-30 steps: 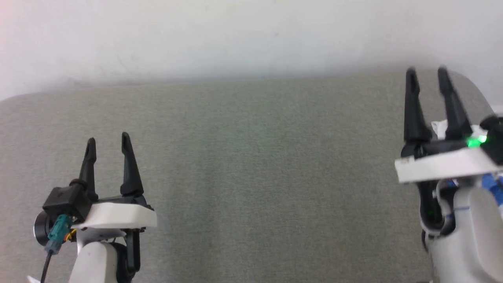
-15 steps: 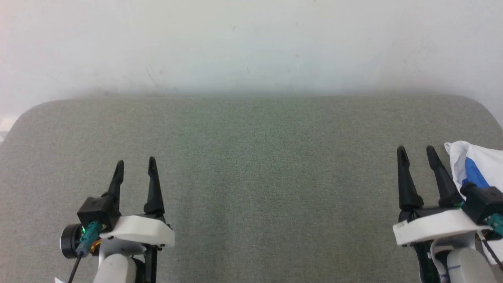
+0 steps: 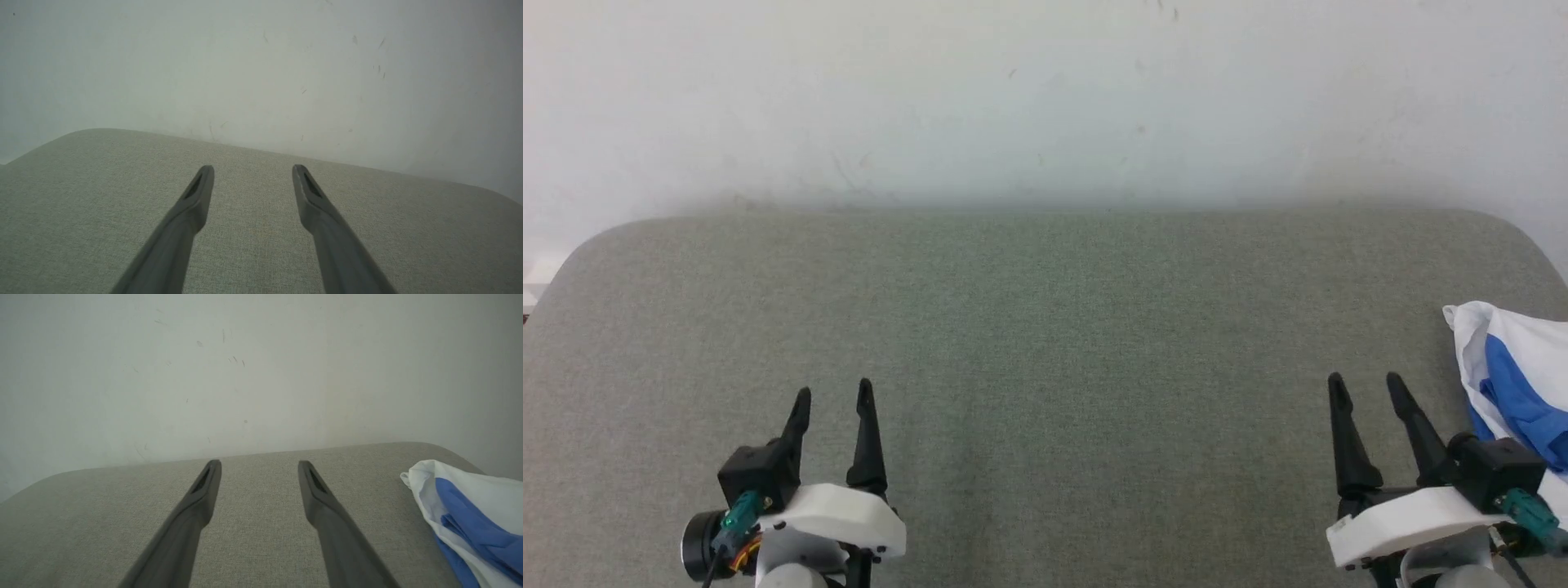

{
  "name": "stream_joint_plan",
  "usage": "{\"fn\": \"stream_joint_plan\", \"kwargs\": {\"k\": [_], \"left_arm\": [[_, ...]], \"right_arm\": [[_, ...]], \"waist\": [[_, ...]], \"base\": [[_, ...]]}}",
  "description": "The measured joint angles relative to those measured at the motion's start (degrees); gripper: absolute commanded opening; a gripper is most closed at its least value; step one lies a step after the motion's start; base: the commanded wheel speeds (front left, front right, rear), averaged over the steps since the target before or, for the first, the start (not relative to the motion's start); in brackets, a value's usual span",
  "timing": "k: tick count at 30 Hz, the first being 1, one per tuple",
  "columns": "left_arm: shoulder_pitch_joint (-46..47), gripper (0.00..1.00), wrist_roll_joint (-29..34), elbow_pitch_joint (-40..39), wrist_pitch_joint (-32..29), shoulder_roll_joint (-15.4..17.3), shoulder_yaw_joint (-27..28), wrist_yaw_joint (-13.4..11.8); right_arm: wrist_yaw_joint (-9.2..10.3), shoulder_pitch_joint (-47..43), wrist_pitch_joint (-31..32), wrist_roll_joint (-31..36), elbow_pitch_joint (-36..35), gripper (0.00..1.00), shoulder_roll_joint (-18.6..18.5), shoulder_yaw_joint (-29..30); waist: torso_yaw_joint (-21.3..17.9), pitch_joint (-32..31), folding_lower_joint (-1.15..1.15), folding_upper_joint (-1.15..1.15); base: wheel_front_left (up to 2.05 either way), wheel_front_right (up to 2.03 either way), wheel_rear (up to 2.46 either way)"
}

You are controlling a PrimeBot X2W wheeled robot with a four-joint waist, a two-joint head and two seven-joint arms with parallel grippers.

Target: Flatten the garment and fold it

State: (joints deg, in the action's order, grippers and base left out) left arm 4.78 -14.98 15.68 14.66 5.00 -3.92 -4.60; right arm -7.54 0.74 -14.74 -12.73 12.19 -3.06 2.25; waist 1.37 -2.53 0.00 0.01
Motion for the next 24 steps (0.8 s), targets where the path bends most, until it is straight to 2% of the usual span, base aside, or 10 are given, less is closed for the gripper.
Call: {"fn": "stream_joint_plan", "kwargs": {"k": [13, 14, 24], "left_arm": [[-0.1, 1.0, 0.4, 1.8, 0.0, -0.6, 0.0, 0.5], [-0.1, 0.0, 0.5, 1.7, 0.0, -0.6, 0.0, 0.6], [-0.1, 0.0, 0.5, 1.5, -0.4, -0.8, 0.0, 0.6]], "right_arm": [[-0.01, -0.3, 0.0, -0.4, 1.5, 1.0, 0.0, -1.0], [-0.01, -0.3, 0.0, -0.4, 1.6, 0.0, 0.0, -1.0], [-0.01, -0.3, 0.3, -0.3, 1.4, 0.0, 0.0, -0.8]], "waist": [[0.5, 0.0, 0.0, 0.0], [0.4, 0.0, 0.0, 0.0], [0.4, 0.1, 0.01, 0.0]], "base": [[0.0, 0.0, 0.0], [0.0, 0.0, 0.0], [0.0, 0.0, 0.0]]}}
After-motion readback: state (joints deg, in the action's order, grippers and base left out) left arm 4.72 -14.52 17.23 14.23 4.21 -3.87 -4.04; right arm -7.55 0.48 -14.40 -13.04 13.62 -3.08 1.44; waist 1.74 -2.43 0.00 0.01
